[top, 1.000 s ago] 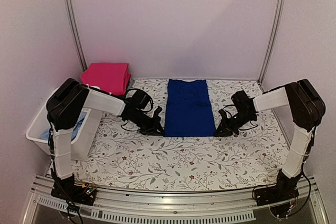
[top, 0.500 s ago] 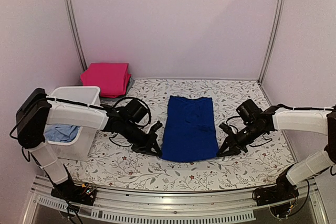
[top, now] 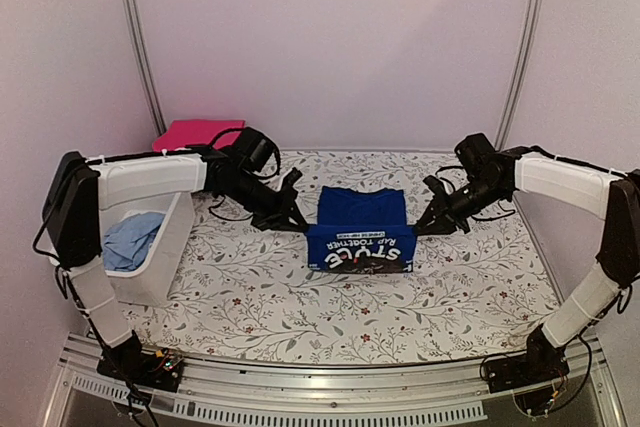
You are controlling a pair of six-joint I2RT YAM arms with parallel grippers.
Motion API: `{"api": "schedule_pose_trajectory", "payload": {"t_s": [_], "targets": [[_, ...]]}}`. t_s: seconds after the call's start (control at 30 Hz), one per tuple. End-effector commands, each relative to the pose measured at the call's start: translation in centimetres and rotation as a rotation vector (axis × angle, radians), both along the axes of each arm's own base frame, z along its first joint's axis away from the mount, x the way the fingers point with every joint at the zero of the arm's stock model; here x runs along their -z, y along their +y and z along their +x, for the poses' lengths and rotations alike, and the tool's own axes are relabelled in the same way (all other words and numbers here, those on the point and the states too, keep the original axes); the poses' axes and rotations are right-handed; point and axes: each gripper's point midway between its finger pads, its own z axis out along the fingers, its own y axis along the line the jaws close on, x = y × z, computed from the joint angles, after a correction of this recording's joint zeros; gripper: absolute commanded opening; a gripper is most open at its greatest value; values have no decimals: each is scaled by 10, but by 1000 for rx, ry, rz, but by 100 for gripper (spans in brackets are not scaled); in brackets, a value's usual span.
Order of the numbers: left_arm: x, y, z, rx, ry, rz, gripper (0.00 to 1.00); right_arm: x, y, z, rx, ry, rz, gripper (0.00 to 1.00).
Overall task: Fold and stack the mixed laundry pile
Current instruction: Fold the 2/3-rectangle-folded T-shirt at the center of the board.
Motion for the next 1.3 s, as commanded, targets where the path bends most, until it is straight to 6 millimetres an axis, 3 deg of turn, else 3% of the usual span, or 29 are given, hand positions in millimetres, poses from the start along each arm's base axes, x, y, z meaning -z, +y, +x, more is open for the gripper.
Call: {"api": "schedule_pose_trajectory", "payload": {"t_s": [0.0,0.17,0.27,0.4,0.5,0.6,0.73,0.87,0.93,1.03,1.17,1.27], "targets": [[8,3,45,-15,-46,43,0,7,-8,40,1,-44,-48,0],[25,2,98,-70,-64,53,0,11,-13,95,56,-105,-55,0],[42,0,121,-87,-66,46,0,33,-11,120,68,-105,-82,0],[80,-8,135,-72,-35,52,0,70,-4,147,73,-100,-93,0],[108,-10,136,-63,-10,66,0,110,-3,148,66,-43,-109,0],[128,-9,128,-48,14,81,0,142,-4,136,58,12,-116,0],[139,-7,103,-28,51,91,0,159,2,110,19,63,-121,0],[131,-2,61,-8,80,87,0,157,13,61,-50,103,-115,0],[118,1,41,0,85,74,0,144,15,37,-64,99,-107,0],[85,8,22,-3,52,45,0,113,7,17,-52,74,-99,0],[62,15,15,-21,28,28,0,72,4,14,-50,1,-82,0],[50,13,20,-14,2,22,0,57,4,19,-55,-30,-82,0]]}}
